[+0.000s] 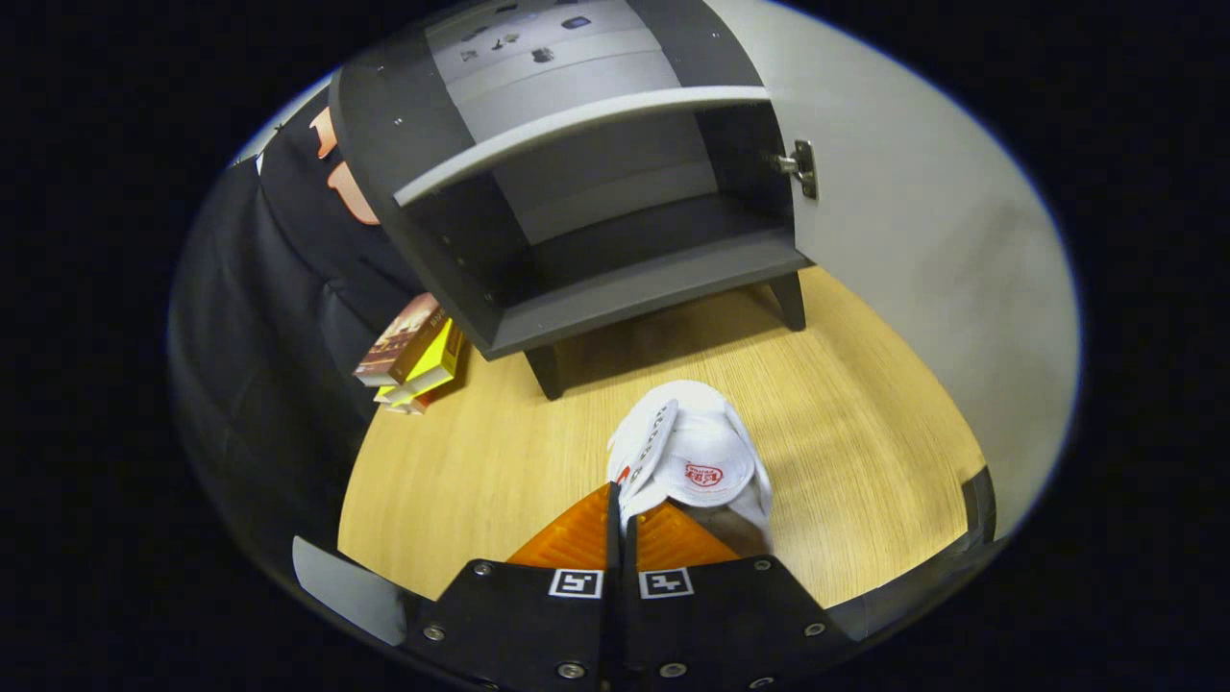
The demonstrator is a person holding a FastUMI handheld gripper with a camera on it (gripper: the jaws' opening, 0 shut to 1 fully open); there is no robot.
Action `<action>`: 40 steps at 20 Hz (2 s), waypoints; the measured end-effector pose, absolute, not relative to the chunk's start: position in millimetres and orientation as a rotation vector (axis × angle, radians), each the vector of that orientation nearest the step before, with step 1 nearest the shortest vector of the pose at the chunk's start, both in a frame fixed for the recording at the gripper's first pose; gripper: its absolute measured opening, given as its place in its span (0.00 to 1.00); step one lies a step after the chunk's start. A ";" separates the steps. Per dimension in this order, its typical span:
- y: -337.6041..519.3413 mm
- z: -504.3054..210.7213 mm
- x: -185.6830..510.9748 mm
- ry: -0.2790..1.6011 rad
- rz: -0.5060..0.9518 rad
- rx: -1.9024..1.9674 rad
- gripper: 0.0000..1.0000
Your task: Open the shoe cabinet door, grab the shoes and put them into the shoe cabinet, then close the shoe cabinet door.
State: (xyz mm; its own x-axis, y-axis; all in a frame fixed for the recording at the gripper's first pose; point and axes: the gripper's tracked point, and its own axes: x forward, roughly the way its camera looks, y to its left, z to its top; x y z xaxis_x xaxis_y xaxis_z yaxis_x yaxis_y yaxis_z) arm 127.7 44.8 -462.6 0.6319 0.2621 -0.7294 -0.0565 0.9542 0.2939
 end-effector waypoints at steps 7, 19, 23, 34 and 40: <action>61.7 -365.7 133.4 0.720 0.197 0.232 0.00; 105.3 -272.6 180.3 0.575 0.259 0.197 0.00; 114.2 -248.6 219.3 0.531 0.285 0.188 0.00; 105.4 -244.9 330.7 0.516 0.288 0.138 0.00; 104.6 -256.8 385.9 0.532 0.302 0.102 0.00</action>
State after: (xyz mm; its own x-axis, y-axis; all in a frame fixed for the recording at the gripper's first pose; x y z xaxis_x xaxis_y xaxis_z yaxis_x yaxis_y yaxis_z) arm 385.9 104.6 -256.8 0.8187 0.3091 -0.4839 -0.2565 0.9509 0.1733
